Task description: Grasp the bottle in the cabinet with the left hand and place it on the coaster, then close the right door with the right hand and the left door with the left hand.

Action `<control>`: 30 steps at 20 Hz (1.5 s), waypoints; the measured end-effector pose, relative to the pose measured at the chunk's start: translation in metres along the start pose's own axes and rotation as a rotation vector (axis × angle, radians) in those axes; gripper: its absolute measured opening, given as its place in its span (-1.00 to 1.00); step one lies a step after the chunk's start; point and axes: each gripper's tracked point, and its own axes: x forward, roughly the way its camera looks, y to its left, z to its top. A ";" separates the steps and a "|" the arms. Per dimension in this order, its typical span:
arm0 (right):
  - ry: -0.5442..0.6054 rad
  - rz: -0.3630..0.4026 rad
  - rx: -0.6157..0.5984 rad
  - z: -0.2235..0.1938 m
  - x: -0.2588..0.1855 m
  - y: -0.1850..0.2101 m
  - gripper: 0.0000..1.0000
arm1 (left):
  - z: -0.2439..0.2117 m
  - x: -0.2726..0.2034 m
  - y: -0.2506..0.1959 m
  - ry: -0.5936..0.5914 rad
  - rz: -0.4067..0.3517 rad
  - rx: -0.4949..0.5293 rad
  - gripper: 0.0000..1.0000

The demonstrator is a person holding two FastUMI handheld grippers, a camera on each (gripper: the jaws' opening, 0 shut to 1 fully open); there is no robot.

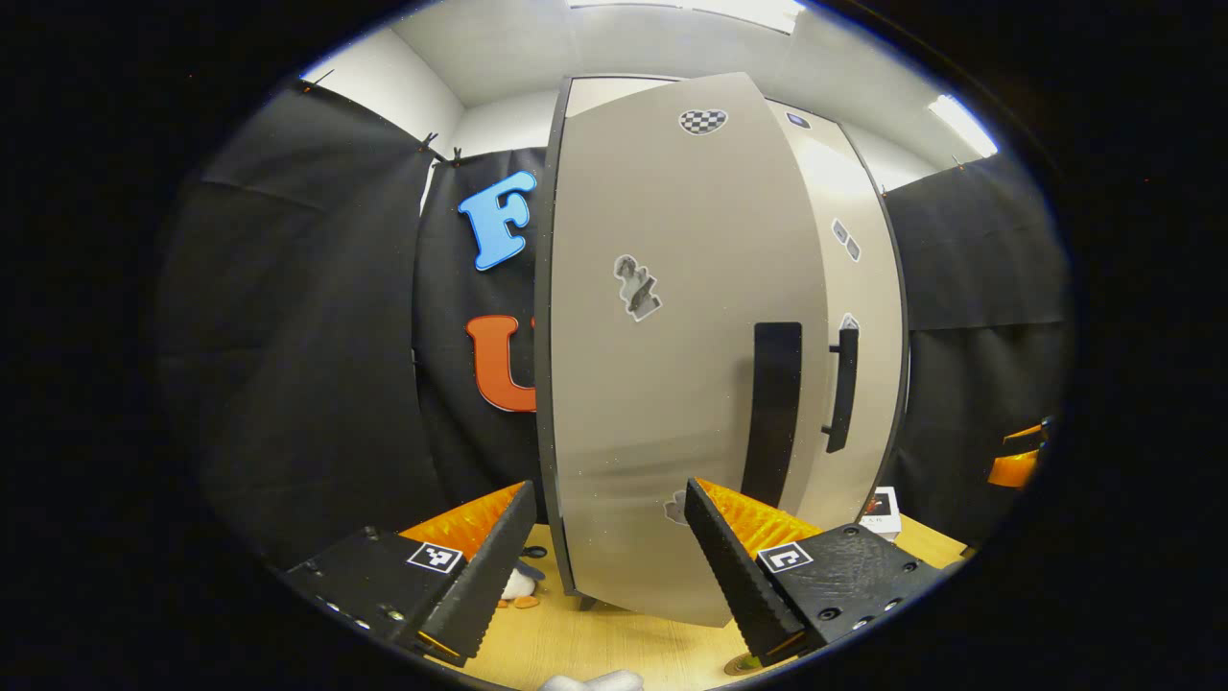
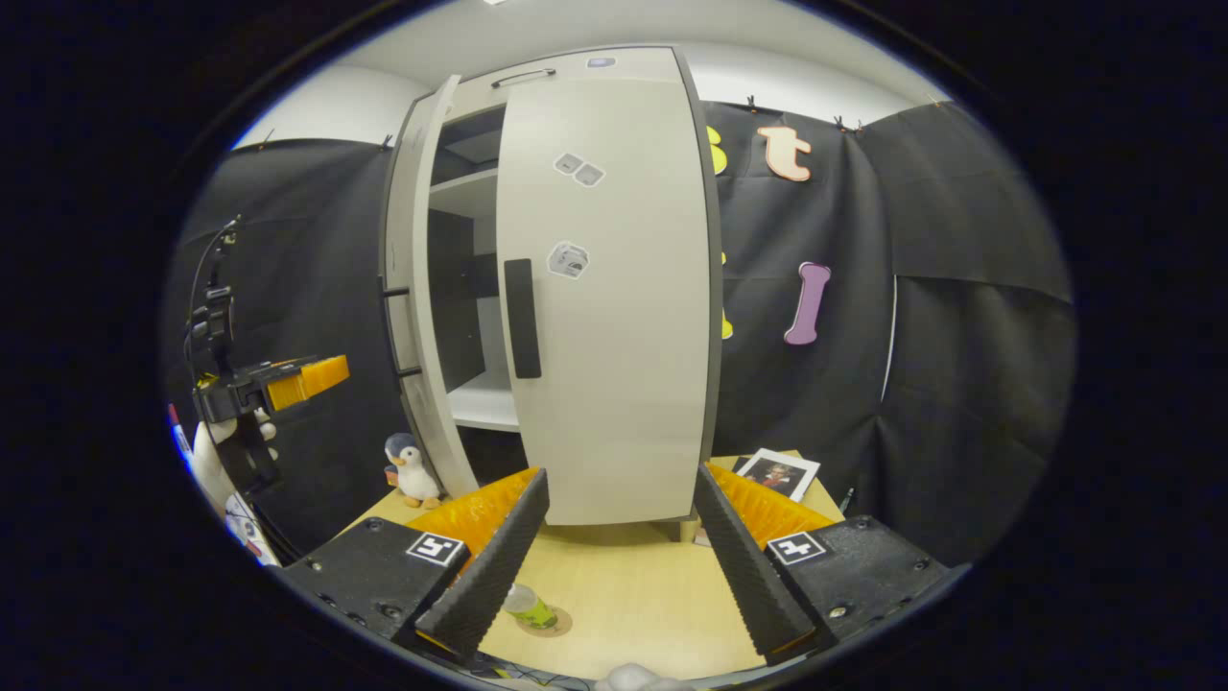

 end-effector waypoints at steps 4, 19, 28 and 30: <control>-0.013 0.000 -0.004 0.004 -0.002 0.008 1.00 | -0.004 -0.013 -0.013 0.006 -0.021 -0.010 0.92; -0.066 -0.022 -0.013 0.002 -0.010 0.044 0.99 | -0.024 -0.097 -0.035 0.008 0.005 -0.038 0.92; -0.076 -0.016 -0.011 -0.006 -0.014 0.058 1.00 | -0.033 -0.112 -0.004 0.018 0.079 0.014 0.92; -0.082 -0.015 -0.013 -0.003 -0.014 0.059 1.00 | -0.028 -0.111 -0.002 0.007 0.080 0.017 0.92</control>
